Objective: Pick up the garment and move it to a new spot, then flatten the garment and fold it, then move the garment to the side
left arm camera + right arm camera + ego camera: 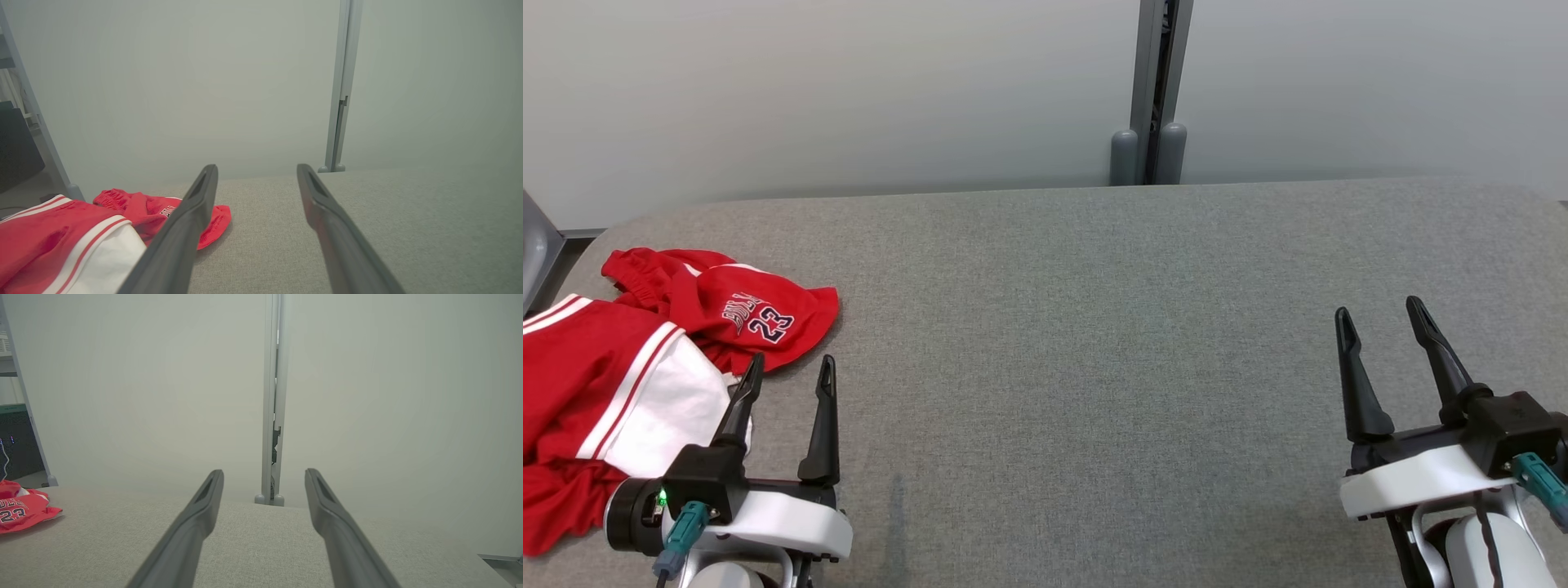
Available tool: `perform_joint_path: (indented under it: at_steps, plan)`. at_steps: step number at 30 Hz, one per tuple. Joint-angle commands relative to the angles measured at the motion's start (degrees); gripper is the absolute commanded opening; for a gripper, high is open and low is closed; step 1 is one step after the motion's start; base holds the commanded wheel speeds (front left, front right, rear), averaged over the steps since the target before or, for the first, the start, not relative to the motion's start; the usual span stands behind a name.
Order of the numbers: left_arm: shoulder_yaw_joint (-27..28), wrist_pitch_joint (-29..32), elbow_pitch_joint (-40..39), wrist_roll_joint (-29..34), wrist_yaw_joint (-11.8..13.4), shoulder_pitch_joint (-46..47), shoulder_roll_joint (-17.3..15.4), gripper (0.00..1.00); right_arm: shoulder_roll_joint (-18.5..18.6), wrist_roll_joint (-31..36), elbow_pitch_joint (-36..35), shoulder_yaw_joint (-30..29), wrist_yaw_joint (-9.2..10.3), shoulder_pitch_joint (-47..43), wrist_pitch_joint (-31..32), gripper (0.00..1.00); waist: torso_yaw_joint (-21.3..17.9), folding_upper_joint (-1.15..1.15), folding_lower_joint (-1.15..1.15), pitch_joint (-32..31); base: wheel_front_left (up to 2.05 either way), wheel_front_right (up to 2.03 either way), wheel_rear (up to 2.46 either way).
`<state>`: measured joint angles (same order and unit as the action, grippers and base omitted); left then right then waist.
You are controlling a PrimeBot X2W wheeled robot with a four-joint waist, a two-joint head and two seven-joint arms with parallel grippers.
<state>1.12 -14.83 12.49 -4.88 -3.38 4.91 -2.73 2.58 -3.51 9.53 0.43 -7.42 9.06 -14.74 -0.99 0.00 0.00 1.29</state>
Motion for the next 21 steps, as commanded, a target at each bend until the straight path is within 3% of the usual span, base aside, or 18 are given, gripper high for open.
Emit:
perform_joint_path:
  at_steps: [1,21]
  plan:
    - [0.0,-0.5,-0.1,1.2,0.4,-0.5,-0.3,1.0,0.6,1.0,-0.7,-0.1,-0.13,-0.4,-0.6,1.0,0.0,0.0,0.0,0.0,0.0,0.0,0.0]
    - [-0.4,-0.3,0.4,0.4,0.5,-0.7,-0.3,1.0,0.6,0.5,-0.4,0.3,-0.13,-0.9,-0.6,1.0,0.9,0.0,0.0,-0.1,0.0,0.0,0.0]
